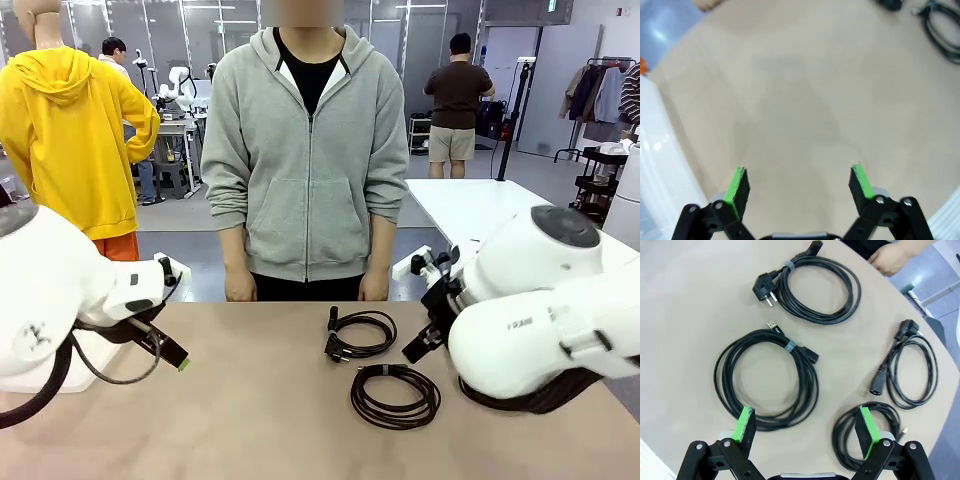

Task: Organize and store the cables.
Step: Place the Power Cable into the Organizing box.

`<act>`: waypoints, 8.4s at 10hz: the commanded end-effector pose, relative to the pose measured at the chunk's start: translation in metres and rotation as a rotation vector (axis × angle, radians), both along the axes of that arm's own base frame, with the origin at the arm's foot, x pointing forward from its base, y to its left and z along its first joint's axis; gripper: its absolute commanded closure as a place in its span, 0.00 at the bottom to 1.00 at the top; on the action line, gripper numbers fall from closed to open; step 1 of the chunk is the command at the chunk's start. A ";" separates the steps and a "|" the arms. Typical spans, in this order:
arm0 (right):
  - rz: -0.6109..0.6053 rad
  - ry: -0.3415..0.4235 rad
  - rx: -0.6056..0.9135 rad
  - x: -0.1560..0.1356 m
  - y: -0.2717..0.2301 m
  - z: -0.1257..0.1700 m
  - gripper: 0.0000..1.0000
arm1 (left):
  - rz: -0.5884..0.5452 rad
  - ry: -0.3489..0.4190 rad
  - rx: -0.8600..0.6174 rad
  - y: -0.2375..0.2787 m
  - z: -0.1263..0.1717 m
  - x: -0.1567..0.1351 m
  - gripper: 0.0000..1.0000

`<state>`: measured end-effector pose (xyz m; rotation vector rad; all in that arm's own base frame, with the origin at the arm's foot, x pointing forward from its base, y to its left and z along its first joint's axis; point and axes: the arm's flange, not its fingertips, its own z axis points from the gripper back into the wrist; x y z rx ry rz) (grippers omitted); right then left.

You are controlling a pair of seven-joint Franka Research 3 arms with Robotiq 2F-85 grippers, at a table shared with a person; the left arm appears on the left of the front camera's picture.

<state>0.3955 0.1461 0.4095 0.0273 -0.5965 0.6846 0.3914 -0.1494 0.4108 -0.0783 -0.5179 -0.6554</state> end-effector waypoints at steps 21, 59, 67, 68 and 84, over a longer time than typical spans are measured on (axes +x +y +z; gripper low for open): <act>0.059 -0.056 0.286 -0.123 -0.345 0.093 0.00 | -0.197 -0.237 -0.219 0.275 0.149 -0.118 0.00; 0.059 -0.056 0.286 -0.123 -0.345 0.093 0.00 | -0.219 -0.065 -0.153 0.147 0.191 -0.090 0.00; 0.059 -0.056 0.286 -0.123 -0.345 0.093 0.00 | -0.132 0.103 0.064 -0.081 0.170 0.012 0.00; 0.059 -0.056 0.286 -0.123 -0.345 0.093 0.00 | -0.136 0.094 0.063 -0.084 0.169 0.012 0.00; 0.059 -0.056 0.286 -0.123 -0.345 0.093 0.00 | 0.458 0.467 -0.029 -0.292 0.060 0.173 0.00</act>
